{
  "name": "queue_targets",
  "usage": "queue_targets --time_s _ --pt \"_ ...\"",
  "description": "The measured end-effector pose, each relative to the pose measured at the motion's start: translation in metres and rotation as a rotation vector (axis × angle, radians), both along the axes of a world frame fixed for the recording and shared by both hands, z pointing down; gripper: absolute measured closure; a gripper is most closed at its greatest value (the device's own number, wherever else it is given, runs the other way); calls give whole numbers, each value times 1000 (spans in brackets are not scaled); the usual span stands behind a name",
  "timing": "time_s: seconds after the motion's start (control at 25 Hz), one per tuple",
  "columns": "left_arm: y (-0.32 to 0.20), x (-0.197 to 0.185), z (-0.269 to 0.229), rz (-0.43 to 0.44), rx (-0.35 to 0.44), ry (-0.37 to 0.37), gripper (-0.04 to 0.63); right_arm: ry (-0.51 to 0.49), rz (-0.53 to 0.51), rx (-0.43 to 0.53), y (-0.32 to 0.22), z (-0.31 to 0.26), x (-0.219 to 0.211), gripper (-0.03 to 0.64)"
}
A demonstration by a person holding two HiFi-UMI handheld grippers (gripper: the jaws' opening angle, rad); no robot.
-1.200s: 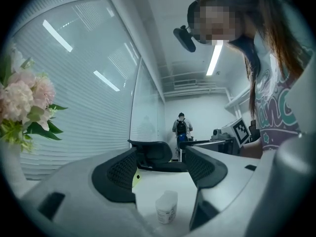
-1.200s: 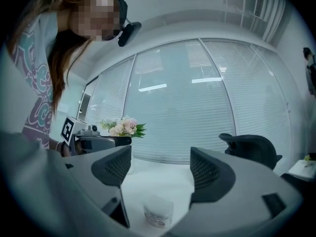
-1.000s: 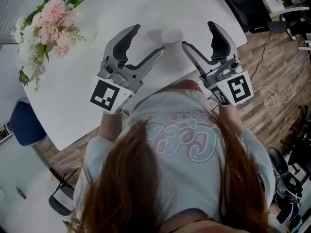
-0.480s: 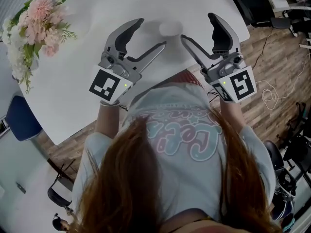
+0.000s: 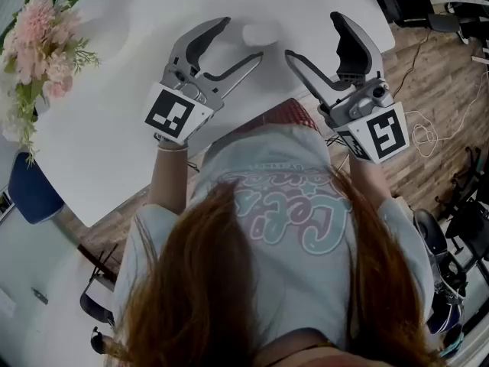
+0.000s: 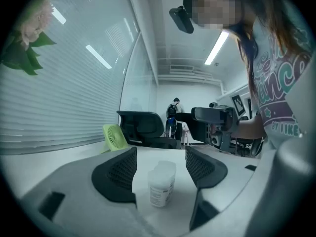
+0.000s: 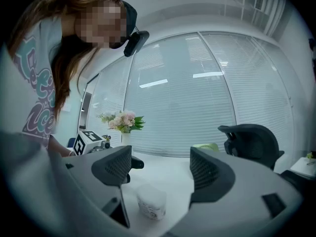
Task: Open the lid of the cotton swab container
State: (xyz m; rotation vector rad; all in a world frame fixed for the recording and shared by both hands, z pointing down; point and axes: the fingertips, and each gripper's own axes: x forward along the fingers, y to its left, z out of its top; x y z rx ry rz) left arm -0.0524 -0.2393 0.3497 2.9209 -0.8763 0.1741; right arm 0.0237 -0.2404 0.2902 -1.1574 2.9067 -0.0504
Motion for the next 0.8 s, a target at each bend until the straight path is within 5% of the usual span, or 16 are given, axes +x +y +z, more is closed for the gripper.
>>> queue_targets --time_s 0.8 --pt "-16 29 70 167 -44 -208 310 5 50 -6 -5 4 12 242"
